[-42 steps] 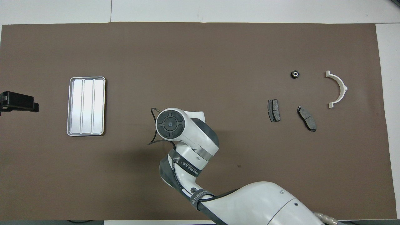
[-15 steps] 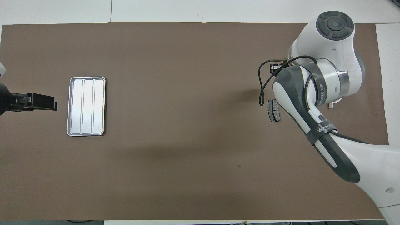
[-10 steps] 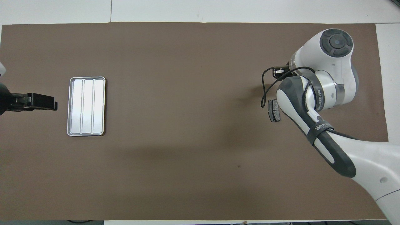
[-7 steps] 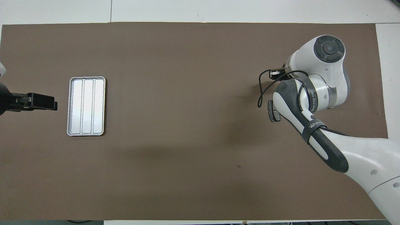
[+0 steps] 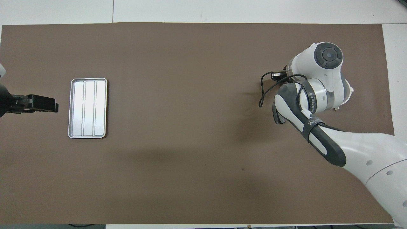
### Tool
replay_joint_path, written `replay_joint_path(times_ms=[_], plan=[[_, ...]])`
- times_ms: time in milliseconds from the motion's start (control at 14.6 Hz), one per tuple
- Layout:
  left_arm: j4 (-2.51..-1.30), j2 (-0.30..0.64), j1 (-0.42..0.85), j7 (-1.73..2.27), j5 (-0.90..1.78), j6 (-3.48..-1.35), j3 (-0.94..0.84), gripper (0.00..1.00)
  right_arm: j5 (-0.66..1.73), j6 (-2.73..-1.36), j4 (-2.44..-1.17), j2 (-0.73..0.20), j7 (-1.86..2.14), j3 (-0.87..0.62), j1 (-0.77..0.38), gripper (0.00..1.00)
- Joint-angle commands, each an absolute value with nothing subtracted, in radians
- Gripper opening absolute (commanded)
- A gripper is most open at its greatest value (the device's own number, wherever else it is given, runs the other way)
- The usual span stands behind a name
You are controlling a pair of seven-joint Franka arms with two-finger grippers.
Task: Place bearing gear from tray to pile
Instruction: 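Lower the bearing beside the other bearing and open the right gripper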
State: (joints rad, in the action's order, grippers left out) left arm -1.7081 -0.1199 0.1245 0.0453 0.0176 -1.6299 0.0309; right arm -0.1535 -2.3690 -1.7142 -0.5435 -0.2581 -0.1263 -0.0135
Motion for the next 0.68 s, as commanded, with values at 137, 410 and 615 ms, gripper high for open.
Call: replay_joint_path(times_ms=[137, 410, 615], plan=[[-1.744, -0.152, 0.127, 0.051, 0.014, -1.644, 0.035, 1.00, -0.137, -2.385, -1.724, -0.540, -0.235, -0.141, 0.008, 1.00], [-1.744, -0.152, 0.127, 0.051, 0.014, -1.644, 0.035, 1.00, -0.137, -2.364, -1.724, -0.505, -0.233, -0.140, 0.008, 1.00], [-1.744, -0.152, 0.127, 0.051, 0.014, -1.644, 0.034, 1.00, -0.137, -2.324, -1.723, -0.471, -0.227, -0.141, 0.006, 1.00]])
